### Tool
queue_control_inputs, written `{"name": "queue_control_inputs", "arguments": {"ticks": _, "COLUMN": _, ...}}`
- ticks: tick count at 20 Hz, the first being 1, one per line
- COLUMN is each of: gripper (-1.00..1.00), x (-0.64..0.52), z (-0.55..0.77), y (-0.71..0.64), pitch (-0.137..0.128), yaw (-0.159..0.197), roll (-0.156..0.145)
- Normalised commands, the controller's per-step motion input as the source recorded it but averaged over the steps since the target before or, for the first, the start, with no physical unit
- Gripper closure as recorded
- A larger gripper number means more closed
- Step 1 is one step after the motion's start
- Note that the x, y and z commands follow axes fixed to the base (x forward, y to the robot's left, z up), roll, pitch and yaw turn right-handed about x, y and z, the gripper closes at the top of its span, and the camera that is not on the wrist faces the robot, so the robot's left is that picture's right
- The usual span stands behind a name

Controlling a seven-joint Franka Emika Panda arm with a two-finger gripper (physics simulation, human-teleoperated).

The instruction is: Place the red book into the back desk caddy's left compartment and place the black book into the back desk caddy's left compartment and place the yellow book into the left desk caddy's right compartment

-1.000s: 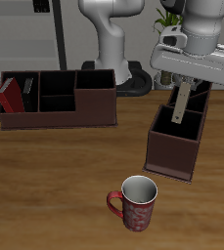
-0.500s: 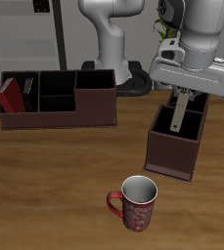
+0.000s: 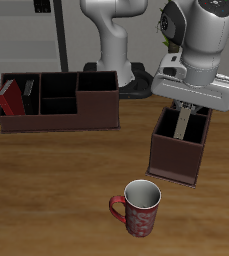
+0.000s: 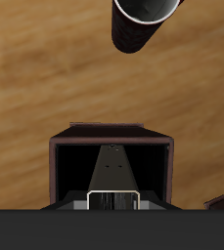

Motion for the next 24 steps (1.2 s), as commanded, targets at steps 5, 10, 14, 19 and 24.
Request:
{"name": "queue_control_inputs", "arguments": {"ticks": 5, "gripper": 1.00, "x": 0.13, "z": -0.20, "y": -0.02, "pitch": 0.063, "yaw": 0.010, "roll": -0.003}}
{"name": "queue_control_inputs", "arguments": {"ticks": 10, "gripper": -1.00, "x": 0.03, "z": -0.09, "y": -0.03, "pitch": 0.028, "yaw": -0.019, "roll": 0.050}}
{"name": "queue_control_inputs", "arguments": {"ticks": 14, "gripper": -1.00, "x": 0.03, "z": -0.03, "y": -0.05, "pitch": 0.056, "yaw": 0.009, "roll": 0.010}}
{"name": "queue_control_inputs", "arguments": {"ticks": 19, "gripper": -1.00, "x": -0.06, "z": 0.10, "y": -0.12, "pitch": -0.002, "yaw": -0.001, "roll": -0.012}}
{"name": "queue_control_inputs", "arguments": {"ticks": 24, "gripper": -1.00, "x": -0.16, "z": 0.18, "y": -0.07, "pitch": -0.036, "yaw": 0.022, "roll": 0.006}}
